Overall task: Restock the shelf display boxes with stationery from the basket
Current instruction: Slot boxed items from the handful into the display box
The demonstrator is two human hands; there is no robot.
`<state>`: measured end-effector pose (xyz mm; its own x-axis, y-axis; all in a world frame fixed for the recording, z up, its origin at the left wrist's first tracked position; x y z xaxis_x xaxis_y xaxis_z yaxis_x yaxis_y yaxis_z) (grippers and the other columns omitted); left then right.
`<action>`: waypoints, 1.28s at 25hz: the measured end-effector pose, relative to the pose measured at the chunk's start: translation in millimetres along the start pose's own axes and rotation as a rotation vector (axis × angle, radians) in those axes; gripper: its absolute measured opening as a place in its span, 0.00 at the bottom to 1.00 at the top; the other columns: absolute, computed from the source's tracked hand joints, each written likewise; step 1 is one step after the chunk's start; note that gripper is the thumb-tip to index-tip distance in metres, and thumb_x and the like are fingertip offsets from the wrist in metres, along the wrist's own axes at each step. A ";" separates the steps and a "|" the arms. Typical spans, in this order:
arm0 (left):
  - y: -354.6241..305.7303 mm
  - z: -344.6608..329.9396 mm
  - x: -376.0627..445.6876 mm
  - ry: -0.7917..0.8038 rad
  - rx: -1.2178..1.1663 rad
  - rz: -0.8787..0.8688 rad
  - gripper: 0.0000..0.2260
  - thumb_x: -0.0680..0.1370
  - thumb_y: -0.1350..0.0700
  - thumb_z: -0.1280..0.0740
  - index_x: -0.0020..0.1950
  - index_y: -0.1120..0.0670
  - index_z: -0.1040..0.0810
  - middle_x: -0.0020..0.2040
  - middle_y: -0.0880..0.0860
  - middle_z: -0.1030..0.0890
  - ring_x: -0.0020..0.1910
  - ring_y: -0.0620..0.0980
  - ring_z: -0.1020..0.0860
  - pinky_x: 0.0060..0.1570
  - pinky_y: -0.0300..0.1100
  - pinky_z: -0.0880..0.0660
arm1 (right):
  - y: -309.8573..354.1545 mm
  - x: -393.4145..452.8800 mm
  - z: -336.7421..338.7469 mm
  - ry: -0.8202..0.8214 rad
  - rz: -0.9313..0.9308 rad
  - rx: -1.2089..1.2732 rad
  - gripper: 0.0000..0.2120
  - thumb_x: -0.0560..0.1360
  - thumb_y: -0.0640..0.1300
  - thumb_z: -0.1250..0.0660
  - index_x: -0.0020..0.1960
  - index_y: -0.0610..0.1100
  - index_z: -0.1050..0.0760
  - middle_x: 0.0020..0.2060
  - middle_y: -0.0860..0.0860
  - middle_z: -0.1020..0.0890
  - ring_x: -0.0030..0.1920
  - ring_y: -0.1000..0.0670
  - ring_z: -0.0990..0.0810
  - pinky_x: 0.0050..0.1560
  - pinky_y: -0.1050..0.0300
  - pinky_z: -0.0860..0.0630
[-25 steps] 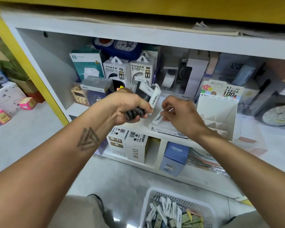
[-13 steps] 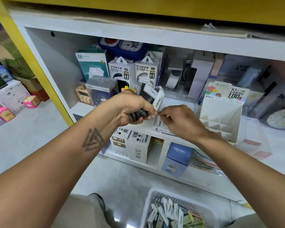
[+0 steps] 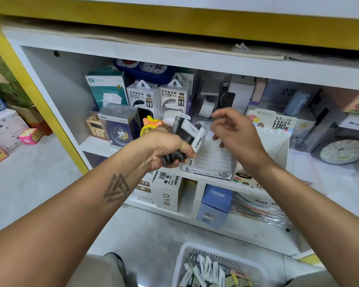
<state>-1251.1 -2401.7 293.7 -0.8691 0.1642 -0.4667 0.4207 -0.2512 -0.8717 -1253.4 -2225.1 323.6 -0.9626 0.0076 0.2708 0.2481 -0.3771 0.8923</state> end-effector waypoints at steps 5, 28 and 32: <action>-1.7 -19.8 1.8 0.033 -0.054 -0.023 0.14 0.67 0.70 0.24 0.46 0.60 0.25 0.35 0.59 0.21 0.30 0.53 0.20 0.24 0.36 0.30 | 16.8 -4.1 -11.1 0.099 0.132 -0.136 0.11 0.73 0.41 0.23 0.54 0.45 0.16 0.51 0.48 0.22 0.48 0.55 0.23 0.50 0.66 0.29; -12.2 27.7 -9.2 0.034 -0.102 0.035 0.06 0.73 0.68 0.30 0.46 0.60 0.25 0.36 0.57 0.22 0.30 0.47 0.23 0.22 0.34 0.31 | -26.3 2.9 -14.3 0.095 0.137 -0.508 0.11 0.73 0.35 0.25 0.55 0.45 0.16 0.36 0.53 0.22 0.36 0.55 0.22 0.41 0.67 0.25; -10.6 31.5 -9.4 0.016 -0.091 0.034 0.06 0.73 0.69 0.30 0.44 0.60 0.25 0.34 0.56 0.22 0.30 0.47 0.23 0.21 0.33 0.31 | -35.2 2.6 -30.6 0.159 0.091 -0.474 0.14 0.78 0.33 0.33 0.59 0.46 0.18 0.41 0.51 0.19 0.43 0.51 0.15 0.46 0.62 0.20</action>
<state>-1255.6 -2430.7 312.0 -0.8499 0.1729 -0.4978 0.4722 -0.1694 -0.8651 -1268.0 -2240.1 281.8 -0.9532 -0.1722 0.2487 0.2907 -0.7491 0.5953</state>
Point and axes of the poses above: each hand's wrist, its own x-axis towards the middle knuckle, its own z-axis out of the back of the hand, y = z × x, the point moved 6 cm from there along x, towards the middle knuckle
